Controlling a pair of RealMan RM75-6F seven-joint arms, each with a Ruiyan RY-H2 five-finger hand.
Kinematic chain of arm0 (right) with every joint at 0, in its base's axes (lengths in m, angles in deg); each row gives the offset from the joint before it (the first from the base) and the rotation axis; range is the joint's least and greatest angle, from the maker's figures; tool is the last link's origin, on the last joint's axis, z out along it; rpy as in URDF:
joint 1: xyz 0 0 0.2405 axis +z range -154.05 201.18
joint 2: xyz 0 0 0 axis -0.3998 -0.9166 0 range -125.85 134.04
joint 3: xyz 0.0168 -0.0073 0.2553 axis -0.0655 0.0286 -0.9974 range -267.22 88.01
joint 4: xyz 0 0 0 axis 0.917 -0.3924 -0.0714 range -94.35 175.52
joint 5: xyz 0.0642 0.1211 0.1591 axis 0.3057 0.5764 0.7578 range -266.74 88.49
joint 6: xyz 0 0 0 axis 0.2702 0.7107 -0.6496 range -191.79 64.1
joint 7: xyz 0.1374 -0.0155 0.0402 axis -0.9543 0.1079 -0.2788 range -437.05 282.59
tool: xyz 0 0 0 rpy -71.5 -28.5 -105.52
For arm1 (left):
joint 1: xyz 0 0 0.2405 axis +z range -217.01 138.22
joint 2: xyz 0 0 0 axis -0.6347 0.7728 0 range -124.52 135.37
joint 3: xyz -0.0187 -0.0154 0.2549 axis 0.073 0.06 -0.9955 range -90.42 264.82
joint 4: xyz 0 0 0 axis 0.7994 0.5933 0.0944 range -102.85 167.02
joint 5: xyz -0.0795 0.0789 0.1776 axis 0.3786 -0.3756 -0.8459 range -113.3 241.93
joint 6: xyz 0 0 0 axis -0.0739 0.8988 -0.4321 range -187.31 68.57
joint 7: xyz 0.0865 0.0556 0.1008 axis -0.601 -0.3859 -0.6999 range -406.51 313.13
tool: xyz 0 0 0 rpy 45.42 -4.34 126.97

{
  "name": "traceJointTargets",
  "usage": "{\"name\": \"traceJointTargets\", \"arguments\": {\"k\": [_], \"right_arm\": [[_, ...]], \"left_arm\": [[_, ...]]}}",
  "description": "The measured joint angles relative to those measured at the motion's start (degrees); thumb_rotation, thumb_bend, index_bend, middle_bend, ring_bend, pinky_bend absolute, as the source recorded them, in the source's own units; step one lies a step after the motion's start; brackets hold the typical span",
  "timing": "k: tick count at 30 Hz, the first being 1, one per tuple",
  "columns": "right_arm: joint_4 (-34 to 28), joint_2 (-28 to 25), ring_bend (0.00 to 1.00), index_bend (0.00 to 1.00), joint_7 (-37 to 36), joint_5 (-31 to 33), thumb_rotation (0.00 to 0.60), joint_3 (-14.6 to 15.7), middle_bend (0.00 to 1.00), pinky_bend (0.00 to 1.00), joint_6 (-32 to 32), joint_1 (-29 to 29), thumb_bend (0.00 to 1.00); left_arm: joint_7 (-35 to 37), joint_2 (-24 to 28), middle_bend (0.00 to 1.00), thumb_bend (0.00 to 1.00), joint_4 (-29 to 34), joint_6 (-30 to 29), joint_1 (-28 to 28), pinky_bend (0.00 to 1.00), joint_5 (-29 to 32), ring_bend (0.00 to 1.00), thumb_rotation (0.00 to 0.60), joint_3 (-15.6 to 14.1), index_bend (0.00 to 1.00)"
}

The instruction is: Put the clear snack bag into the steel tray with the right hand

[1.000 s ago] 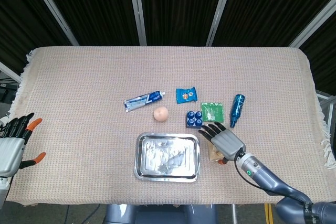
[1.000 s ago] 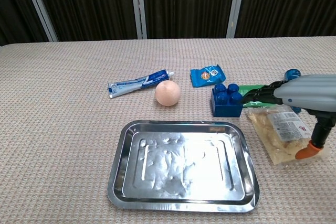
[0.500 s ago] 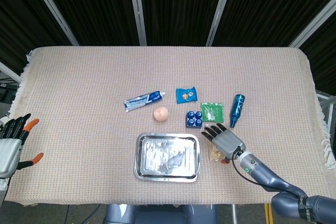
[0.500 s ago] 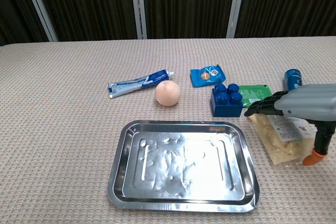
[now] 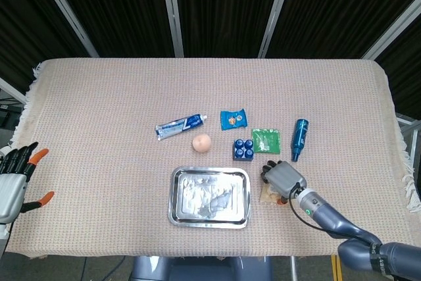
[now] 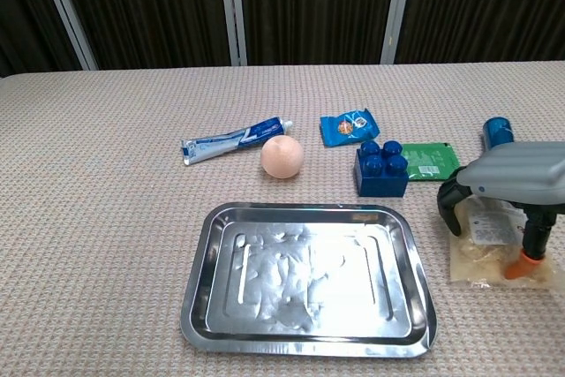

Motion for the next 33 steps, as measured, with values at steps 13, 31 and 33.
{"name": "traceJointTargets", "arguments": {"k": [13,31,33], "right_arm": [[-1.9,-1.2,0.38,0.59,-3.6,-4.5,0.6,0.4,0.41,0.56,4.2,-0.5,0.16],[-13.5,-3.5,0.38,0.58,-17.4,-13.4,0.6,-1.4,0.41,0.56,6.5,1.6,0.16],[-12.8,-1.6,0.37,0.58,-18.9,-13.7,0.6,-1.9,0.41,0.56,5.7,2.7,0.16]], "left_arm": [[0.0,0.1,0.0,0.18,0.0,-0.3,0.0,0.0,-0.1,0.0,0.6,0.1,0.13],[-0.8,0.5,0.0,0.18,0.5,-0.7,-0.1,0.0,-0.7,0.0,0.6,0.1,0.13],[-0.8,0.5,0.0,0.18,0.5,-0.6,-0.1,0.0,-0.6,0.0,0.6,0.0,0.13]]}}
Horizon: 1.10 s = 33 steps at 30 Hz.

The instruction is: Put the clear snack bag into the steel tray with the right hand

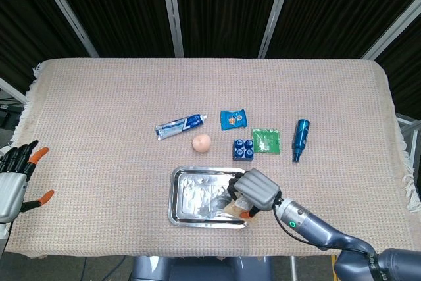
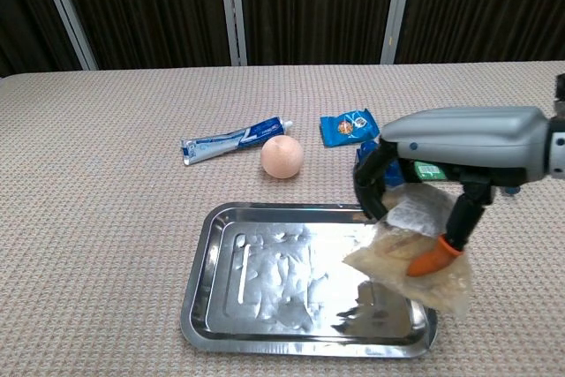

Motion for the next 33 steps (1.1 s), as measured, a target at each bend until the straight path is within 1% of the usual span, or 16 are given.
{"name": "traceJointTargets", "arguments": {"k": [4,8,11,12,14,15,16,17,18,19,20,22,25,29,33], "right_arm": [[1.7,3.7,0.37,0.58,-1.1,-0.6,0.6,-1.0,0.41,0.56,-1.3,2.1,0.16],[4.6,7.5,0.36,0.55,0.0,-0.3,0.6,-2.0,0.39,0.56,-2.3,4.0,0.16],[7.3,10.3,0.31,0.45,2.5,1.4,0.6,-2.6,0.34,0.54,-3.4,5.3,0.16],[8.2,11.2,0.27,0.37,3.9,2.4,0.6,-2.8,0.31,0.5,-3.7,5.7,0.16],[9.3,12.4,0.19,0.21,6.5,4.7,0.6,-3.0,0.24,0.39,-4.2,6.2,0.16],[9.7,12.9,0.11,0.11,7.7,5.8,0.6,-3.0,0.18,0.3,-4.5,6.5,0.15],[9.9,13.2,0.05,0.04,8.8,7.0,0.6,-3.0,0.11,0.19,-4.7,6.7,0.14],[10.1,13.6,0.02,0.01,9.9,8.2,0.6,-3.0,0.06,0.12,-4.9,6.9,0.13],[10.2,13.9,0.0,0.0,11.4,10.0,0.6,-3.0,0.02,0.05,-5.3,7.2,0.1],[10.3,14.1,0.0,0.0,12.4,11.4,0.6,-2.9,0.0,0.01,-5.5,7.4,0.08],[10.2,14.3,0.0,0.0,13.6,12.8,0.6,-2.9,0.0,0.0,-5.7,7.6,0.06],[9.8,14.4,0.0,0.0,16.3,16.0,0.6,-2.7,0.0,0.0,-6.0,8.2,0.03],[7.8,13.8,0.0,0.0,19.1,19.3,0.6,-2.4,0.0,0.0,-5.6,8.8,0.02],[4.7,11.2,0.0,0.0,20.5,20.5,0.6,-2.1,0.0,0.0,-4.1,9.0,0.02],[1.2,6.9,0.0,0.0,20.9,20.7,0.6,-1.9,0.0,0.0,-2.0,8.5,0.02]], "left_arm": [[0.0,0.0,0.0,0.18,-0.2,0.1,0.0,0.0,0.4,0.0,0.6,0.0,0.13],[0.3,-0.1,0.0,0.18,-0.4,0.1,0.1,0.0,0.5,0.0,0.6,0.0,0.13],[0.6,-0.1,0.0,0.18,-0.7,0.2,0.3,0.0,0.7,0.0,0.6,-0.2,0.13],[0.7,-0.1,0.0,0.18,-0.9,0.2,0.3,0.0,0.9,0.0,0.6,-0.2,0.13],[0.9,-0.2,0.0,0.18,-1.2,0.3,0.4,0.0,1.1,0.0,0.6,-0.2,0.13],[1.0,-0.2,0.0,0.18,-1.3,0.3,0.4,0.0,1.2,0.0,0.6,-0.2,0.13],[1.1,-0.2,0.0,0.18,-1.3,0.4,0.4,0.0,1.1,0.0,0.6,-0.2,0.13],[1.2,-0.2,0.0,0.18,-1.4,0.4,0.4,0.0,1.1,0.0,0.6,-0.2,0.12],[1.2,-0.2,0.0,0.18,-1.4,0.4,0.3,0.0,1.0,0.0,0.6,-0.2,0.12],[1.2,-0.2,0.0,0.18,-1.4,0.4,0.3,0.0,1.0,0.0,0.6,-0.2,0.12],[1.2,-0.3,0.0,0.18,-1.4,0.4,0.3,0.0,1.0,0.0,0.6,-0.2,0.12],[1.2,-0.3,0.0,0.18,-1.4,0.4,0.2,0.0,0.9,0.0,0.6,-0.2,0.11],[1.1,-0.4,0.0,0.18,-1.2,0.5,0.1,0.0,0.8,0.0,0.6,-0.1,0.11],[1.0,-0.4,0.0,0.18,-1.1,0.6,0.0,0.0,0.8,0.0,0.6,0.0,0.11],[0.8,-0.4,0.0,0.18,-1.1,0.7,-0.2,0.0,0.7,0.0,0.6,0.0,0.11]]}}
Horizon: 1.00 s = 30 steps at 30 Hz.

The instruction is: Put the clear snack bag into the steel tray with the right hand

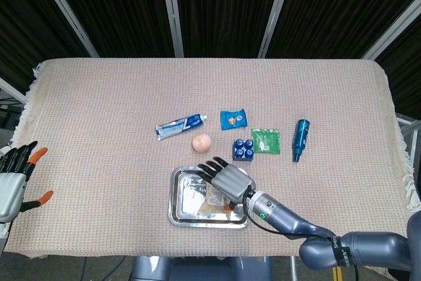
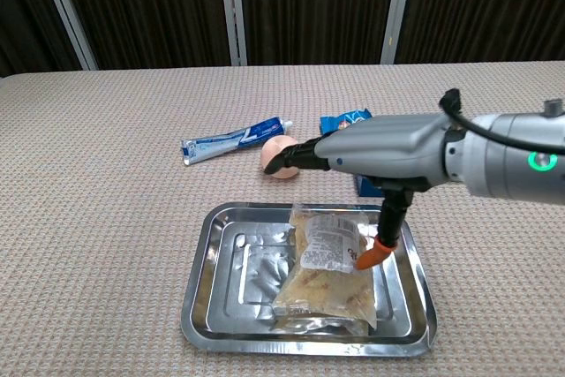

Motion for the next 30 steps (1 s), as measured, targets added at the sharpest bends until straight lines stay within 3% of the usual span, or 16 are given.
{"name": "traceJointTargets", "arguments": {"k": [4,9,13,18,24,30], "right_arm": [[-2.8,-4.7,0.0,0.0,0.0,-0.9,0.6,0.3,0.01,0.03,3.7,-1.7,0.02],[-3.2,-7.7,0.0,0.14,-0.5,-4.8,0.6,1.6,0.07,0.11,12.3,-6.5,0.07],[-2.1,-9.3,0.0,0.16,-1.4,-7.6,0.6,3.5,0.07,0.1,18.5,-11.4,0.09],[0.0,-10.7,0.0,0.12,-1.7,-9.4,0.6,5.4,0.04,0.0,26.0,-17.3,0.09],[1.5,-12.0,0.0,0.01,-2.5,-9.9,0.6,7.0,0.0,0.0,34.4,-25.0,0.09],[2.2,-13.4,0.0,0.0,-6.0,-10.1,0.6,8.7,0.0,0.0,41.1,-32.6,0.09]], "left_arm": [[-0.2,-0.2,0.0,0.18,0.2,0.2,-0.4,0.0,-0.2,0.0,0.6,0.2,0.11],[-0.4,-0.5,0.0,0.18,0.4,-0.1,-0.5,0.0,-0.3,0.0,0.6,0.4,0.12],[-0.8,-1.1,0.0,0.18,-0.1,-1.1,-0.3,0.0,-0.3,0.0,0.6,0.7,0.12],[-0.6,-1.5,0.0,0.18,-0.5,-1.9,0.2,0.0,0.2,0.0,0.6,0.8,0.12],[-0.8,-1.8,0.0,0.18,-0.8,-3.3,1.0,0.0,-0.1,0.0,0.6,0.7,0.12],[-1.8,-2.1,0.0,0.18,0.0,-3.4,1.6,0.0,-0.9,0.0,0.6,-0.3,0.12]]}}
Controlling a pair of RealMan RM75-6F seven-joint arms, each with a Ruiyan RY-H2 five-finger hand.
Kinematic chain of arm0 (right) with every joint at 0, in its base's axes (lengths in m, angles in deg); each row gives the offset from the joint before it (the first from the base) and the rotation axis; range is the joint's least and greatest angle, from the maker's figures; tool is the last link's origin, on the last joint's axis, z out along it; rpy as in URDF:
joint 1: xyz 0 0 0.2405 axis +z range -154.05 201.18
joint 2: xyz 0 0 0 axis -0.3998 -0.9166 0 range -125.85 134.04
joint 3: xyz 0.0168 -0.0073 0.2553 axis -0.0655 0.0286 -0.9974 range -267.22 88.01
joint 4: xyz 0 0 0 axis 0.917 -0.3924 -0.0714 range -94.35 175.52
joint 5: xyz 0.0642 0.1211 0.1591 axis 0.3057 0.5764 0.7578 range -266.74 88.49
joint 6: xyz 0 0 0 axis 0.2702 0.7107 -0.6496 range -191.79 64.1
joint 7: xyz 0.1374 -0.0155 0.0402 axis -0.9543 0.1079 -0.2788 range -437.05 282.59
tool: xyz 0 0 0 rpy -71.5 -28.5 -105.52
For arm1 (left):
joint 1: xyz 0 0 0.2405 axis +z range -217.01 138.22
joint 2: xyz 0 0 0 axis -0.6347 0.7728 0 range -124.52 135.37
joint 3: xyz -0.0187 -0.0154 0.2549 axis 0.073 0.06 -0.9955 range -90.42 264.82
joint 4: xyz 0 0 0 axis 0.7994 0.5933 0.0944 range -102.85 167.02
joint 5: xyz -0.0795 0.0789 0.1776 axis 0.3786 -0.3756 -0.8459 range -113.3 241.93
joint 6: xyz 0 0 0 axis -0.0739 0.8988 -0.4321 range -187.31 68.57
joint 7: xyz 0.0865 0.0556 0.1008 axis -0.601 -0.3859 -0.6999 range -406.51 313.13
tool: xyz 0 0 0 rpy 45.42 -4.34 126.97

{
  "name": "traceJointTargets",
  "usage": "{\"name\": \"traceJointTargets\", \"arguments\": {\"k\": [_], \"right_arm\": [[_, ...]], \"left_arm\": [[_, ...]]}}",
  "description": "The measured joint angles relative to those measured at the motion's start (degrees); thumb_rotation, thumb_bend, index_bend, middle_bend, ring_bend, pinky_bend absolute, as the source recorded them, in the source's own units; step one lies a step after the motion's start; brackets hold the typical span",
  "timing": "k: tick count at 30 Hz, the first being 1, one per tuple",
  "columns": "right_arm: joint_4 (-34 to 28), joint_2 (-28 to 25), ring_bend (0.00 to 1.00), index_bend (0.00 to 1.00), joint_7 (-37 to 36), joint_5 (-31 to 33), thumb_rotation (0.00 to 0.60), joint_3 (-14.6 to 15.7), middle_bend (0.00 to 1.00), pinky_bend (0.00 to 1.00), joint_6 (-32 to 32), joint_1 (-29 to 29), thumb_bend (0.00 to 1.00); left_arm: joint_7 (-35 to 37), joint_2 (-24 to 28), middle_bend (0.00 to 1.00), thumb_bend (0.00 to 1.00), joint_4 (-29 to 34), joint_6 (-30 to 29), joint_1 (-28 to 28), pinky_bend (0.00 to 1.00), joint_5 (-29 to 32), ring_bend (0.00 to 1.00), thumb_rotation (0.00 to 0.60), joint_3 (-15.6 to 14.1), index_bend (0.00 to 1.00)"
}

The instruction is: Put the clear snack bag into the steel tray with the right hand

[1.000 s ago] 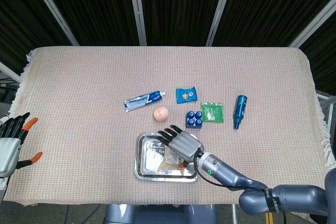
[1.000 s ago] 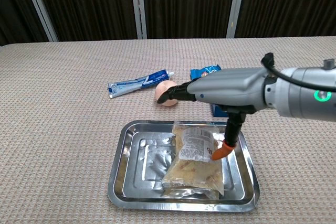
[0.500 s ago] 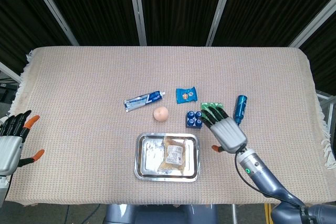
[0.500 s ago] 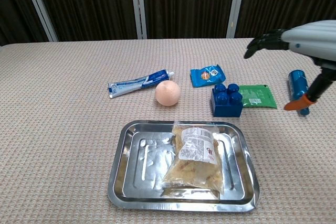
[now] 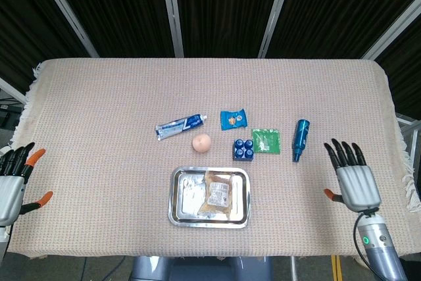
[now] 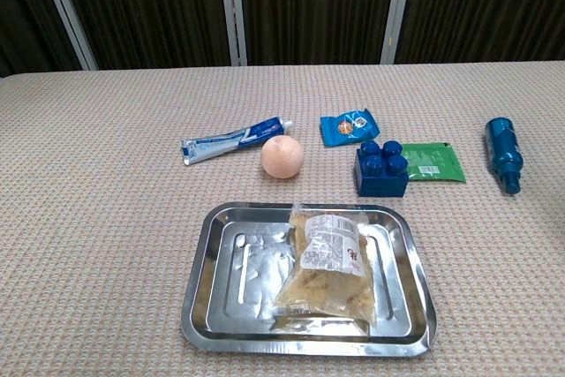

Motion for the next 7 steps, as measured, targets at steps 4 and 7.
{"name": "traceJointTargets", "arguments": {"k": [4,7], "right_arm": [[0.6,-0.3,0.0,0.0,-1.6,-1.7,0.6,0.8,0.0,0.0,3.5,-3.6,0.09],[0.9,-0.3,0.0,0.0,-2.2,-3.1,0.6,1.1,0.0,0.0,5.5,-5.6,0.09]], "left_arm": [[-0.1,0.0,0.0,0.18,0.4,-0.4,0.4,0.0,-0.4,0.0,0.6,-0.3,0.12],[0.3,0.2,0.0,0.18,0.6,-0.6,0.6,0.0,-0.8,0.0,0.6,-0.6,0.12]]}}
